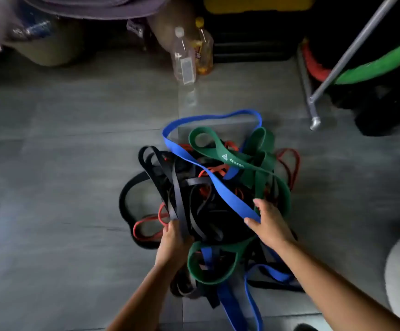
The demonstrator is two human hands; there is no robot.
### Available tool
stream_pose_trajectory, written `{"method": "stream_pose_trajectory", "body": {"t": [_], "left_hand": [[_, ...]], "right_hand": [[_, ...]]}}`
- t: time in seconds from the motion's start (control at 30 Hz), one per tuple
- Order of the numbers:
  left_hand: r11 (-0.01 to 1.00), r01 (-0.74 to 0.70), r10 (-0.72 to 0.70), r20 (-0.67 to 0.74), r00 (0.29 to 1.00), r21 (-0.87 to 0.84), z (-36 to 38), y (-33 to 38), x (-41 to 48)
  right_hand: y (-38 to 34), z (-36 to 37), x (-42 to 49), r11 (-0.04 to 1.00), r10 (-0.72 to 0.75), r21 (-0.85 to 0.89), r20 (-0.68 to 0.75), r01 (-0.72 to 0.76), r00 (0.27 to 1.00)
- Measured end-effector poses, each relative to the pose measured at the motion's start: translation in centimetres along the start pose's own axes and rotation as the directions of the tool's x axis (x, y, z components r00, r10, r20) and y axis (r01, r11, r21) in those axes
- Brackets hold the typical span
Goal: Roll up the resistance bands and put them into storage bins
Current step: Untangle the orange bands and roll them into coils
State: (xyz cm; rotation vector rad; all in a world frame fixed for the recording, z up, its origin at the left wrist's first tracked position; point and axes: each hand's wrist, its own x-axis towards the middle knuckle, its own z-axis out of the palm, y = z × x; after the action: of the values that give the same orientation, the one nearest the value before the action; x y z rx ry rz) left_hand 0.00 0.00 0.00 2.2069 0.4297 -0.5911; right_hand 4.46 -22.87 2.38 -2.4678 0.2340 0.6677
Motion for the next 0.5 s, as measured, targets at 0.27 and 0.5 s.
{"method": "stream_pose_trajectory", "body": {"t": [0.27, 0.5], "left_hand": [[0.952, -0.267, 0.285, -0.113, 0.952, 0.15, 1.9, 0.5, 1.1], [0.858, -0.443, 0.467, 0.034, 0.884, -0.259, -2.2, 7.4, -4.2]], "right_hand": [[-1.7, 3.2, -0.5, 0.983, -0.172, 0.08, 0.13, 0.163, 0.976], [-11.2, -4.0, -7.8, 0.814, -0.443, 0.437, 0.043, 0.382, 0.895]]}}
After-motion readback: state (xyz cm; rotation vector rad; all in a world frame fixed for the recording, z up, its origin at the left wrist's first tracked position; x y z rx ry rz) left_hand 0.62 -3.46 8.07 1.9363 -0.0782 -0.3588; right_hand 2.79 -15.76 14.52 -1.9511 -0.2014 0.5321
